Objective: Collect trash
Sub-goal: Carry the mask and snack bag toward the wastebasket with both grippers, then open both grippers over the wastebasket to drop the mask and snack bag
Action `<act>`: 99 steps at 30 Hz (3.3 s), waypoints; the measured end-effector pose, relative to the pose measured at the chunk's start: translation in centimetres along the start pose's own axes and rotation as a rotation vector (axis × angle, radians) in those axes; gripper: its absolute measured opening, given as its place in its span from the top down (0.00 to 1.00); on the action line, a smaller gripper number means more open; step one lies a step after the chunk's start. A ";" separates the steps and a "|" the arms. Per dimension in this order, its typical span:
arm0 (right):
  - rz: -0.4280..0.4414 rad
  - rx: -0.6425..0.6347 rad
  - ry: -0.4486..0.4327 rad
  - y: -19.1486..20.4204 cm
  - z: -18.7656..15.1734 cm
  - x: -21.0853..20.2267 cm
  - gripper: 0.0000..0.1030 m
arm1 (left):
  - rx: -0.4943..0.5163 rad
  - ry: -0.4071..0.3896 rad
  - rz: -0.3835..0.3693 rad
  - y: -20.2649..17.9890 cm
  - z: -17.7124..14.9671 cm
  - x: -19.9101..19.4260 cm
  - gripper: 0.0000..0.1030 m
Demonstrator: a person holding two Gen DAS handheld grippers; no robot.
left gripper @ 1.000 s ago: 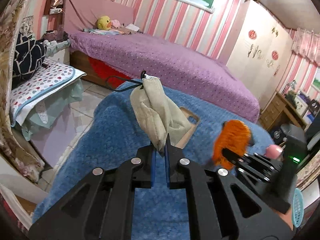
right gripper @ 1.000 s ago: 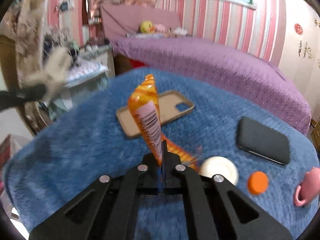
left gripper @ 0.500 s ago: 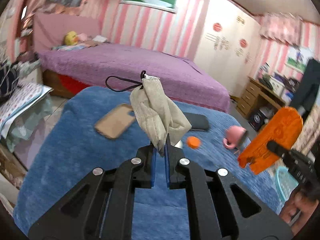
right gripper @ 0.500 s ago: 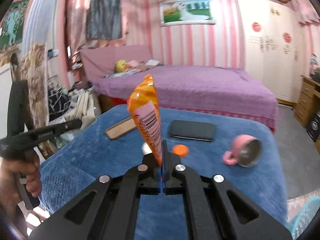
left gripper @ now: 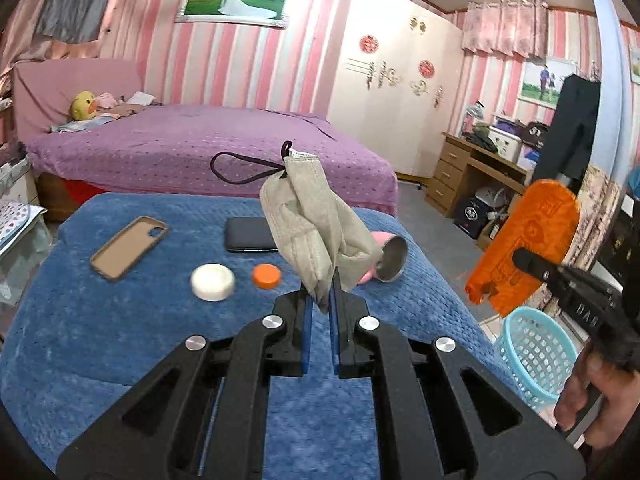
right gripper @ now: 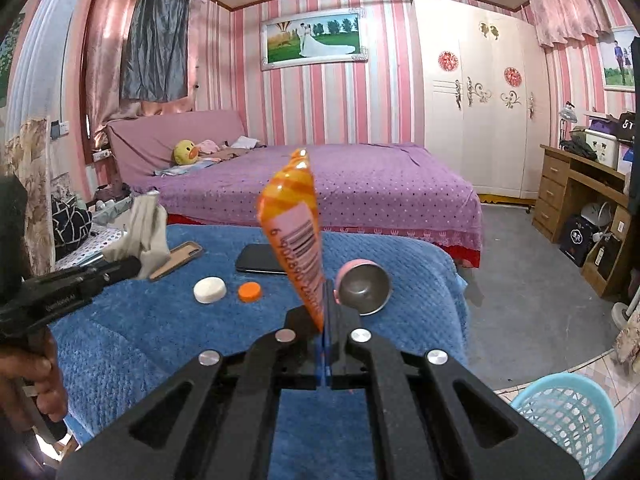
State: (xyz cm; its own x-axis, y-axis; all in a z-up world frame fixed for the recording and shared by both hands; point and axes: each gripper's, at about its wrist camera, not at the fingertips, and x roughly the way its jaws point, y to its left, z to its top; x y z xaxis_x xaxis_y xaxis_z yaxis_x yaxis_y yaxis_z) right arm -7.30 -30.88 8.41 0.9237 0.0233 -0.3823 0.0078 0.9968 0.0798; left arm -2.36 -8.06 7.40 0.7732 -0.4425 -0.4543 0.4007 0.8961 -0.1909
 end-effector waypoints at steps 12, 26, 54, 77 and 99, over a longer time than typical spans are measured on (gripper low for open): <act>-0.041 0.080 -0.031 -3.9 0.8 -2.2 1.00 | 0.013 0.012 -0.045 -3.1 -0.4 1.4 0.94; -0.110 0.114 -0.025 -6.6 0.5 -3.6 1.00 | 0.008 0.011 -0.046 -3.4 -0.1 1.5 0.94; -0.185 0.214 -0.006 -12.4 -0.4 -5.5 0.99 | 0.030 0.040 -0.124 -6.7 -0.6 2.7 0.94; -0.363 0.401 -0.098 -20.4 -2.4 -10.2 0.21 | 0.221 0.257 -0.476 -29.6 -6.6 9.6 0.91; -0.232 0.408 -0.219 -16.0 -1.2 -8.2 0.22 | 0.109 0.144 -0.022 -8.7 -1.5 6.5 0.14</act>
State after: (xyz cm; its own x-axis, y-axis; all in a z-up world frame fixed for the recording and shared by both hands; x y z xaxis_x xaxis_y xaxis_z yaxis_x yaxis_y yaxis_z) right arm -15.45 -46.95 9.18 0.9382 -0.2548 -0.2340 0.3302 0.8617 0.3854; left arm -1.57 -18.68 4.80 0.6882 -0.4456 -0.5725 0.4739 0.8736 -0.1103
